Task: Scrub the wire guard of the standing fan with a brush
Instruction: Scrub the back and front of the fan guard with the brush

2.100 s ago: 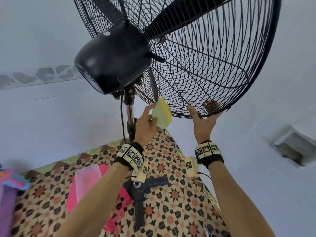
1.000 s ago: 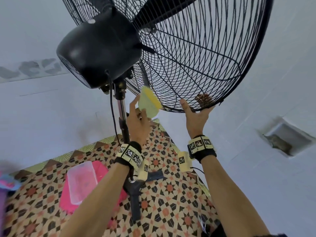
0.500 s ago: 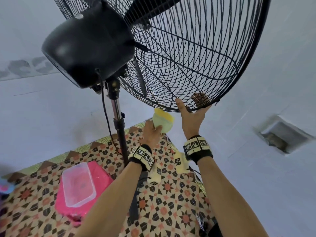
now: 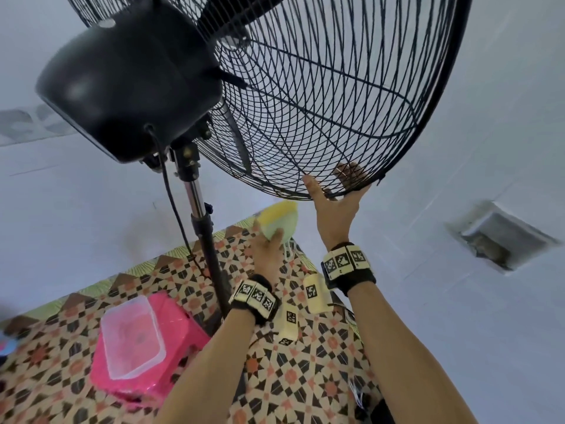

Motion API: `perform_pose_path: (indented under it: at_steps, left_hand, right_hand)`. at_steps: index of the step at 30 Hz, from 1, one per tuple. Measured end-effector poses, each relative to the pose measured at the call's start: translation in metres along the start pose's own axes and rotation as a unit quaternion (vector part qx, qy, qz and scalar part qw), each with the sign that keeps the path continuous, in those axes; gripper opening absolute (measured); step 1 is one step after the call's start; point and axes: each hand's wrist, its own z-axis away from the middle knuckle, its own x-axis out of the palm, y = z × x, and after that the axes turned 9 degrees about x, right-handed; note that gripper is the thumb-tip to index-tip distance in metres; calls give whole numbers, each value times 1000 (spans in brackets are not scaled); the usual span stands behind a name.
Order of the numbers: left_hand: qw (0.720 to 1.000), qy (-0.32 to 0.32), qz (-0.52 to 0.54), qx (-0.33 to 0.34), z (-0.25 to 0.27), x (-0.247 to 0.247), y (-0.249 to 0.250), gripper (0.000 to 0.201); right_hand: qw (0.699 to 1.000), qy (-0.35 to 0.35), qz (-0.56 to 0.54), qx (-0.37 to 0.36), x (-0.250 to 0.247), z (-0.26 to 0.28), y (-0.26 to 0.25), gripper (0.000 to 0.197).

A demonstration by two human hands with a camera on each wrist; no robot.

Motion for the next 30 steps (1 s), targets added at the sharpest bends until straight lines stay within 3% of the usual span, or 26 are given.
perform_pose_path:
  at_steps: [4, 7, 12, 16, 20, 24, 28, 30]
  left_hand:
    - [994, -44, -103, 18, -49, 14, -12, 45]
    - [992, -45, -109, 36, -20, 7, 32, 43]
    - [994, -61, -76, 45, 9, -13, 27, 20]
    - [991, -66, -116, 22, -25, 3, 33, 40]
    - [988, -76, -127, 35, -18, -13, 50, 19]
    - [989, -82, -113, 54, -9, -43, 47, 25]
    - [968, -115, -214, 58, -23, -17, 55, 25]
    - [968, -112, -215, 65, -25, -11, 61, 22]
  right_hand:
    - [1000, 0, 9, 14, -3, 0, 0, 100]
    - [1000, -16, 10, 21, -4, 0, -1, 107]
    - [999, -11, 21, 40, -4, 1, 0, 120]
    - [999, -5, 32, 30, -6, 2, -2, 103]
    - [999, -18, 26, 41, -6, -1, -3, 111]
    - [999, -15, 21, 41, -3, 1, 0, 122]
    - [999, -15, 30, 40, -7, 2, -1, 125]
    - [999, -20, 35, 36, -8, 1, -4, 122]
